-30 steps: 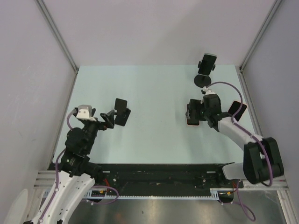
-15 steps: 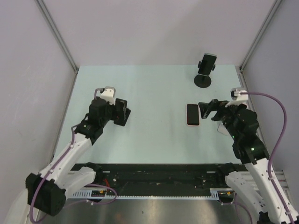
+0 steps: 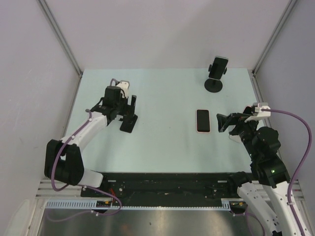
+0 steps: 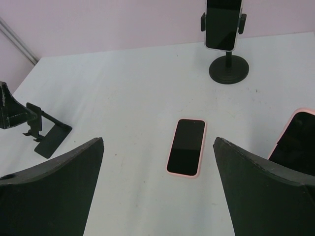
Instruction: Remove the phone from the phone stand
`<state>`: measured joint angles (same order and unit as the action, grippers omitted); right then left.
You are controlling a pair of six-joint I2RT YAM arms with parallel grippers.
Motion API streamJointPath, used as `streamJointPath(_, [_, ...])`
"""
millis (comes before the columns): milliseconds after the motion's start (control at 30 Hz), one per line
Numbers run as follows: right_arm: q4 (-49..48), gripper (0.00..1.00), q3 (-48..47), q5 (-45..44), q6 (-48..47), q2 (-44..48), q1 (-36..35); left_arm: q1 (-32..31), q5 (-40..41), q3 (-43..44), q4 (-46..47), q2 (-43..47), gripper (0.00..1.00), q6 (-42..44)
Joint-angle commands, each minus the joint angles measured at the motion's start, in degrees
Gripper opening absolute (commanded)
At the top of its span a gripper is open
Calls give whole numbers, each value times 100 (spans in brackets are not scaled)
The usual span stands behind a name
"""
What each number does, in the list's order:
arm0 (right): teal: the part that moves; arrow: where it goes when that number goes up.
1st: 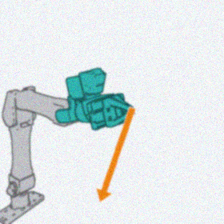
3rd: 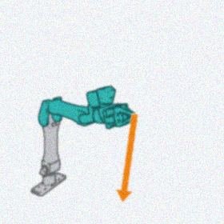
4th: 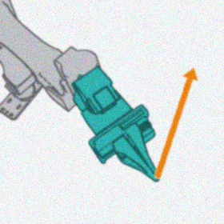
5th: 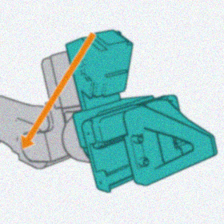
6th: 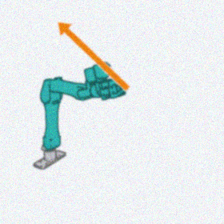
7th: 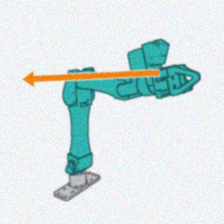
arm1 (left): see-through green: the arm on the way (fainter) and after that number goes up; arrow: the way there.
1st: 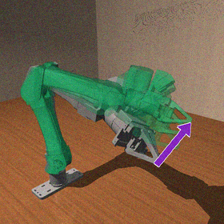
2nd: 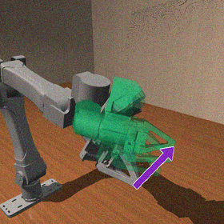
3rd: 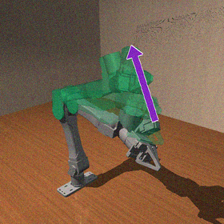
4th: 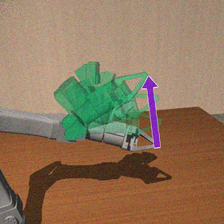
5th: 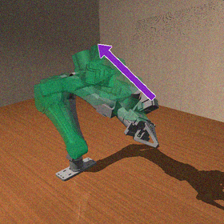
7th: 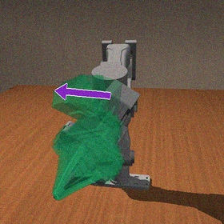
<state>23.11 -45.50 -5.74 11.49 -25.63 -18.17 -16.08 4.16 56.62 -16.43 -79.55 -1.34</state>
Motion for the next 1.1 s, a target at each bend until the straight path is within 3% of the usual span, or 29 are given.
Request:
streamJointPath(0, [0, 100, 14, 90, -50, -4, 121, 17, -337, 464, -106, -376, 100, 477])
streamJointPath(333, [-26, 100, 67, 257, -23, 5, 332, 17, -293, 675, -124, -992, 100, 530])
streamJointPath(433, [-52, 100, 76, 380, 3, -12, 411, 17, -276, 675, -133, -1028, 96, 548])
streamJointPath(767, [-132, 100, 137, 706, 64, -12, 622, 26, -224, 973, -124, -1133, 58, 495])
streamJointPath(1067, [-176, 100, 172, 758, 73, 32, 648, 789, 348, 1966, -124, -1607, 46, 170])
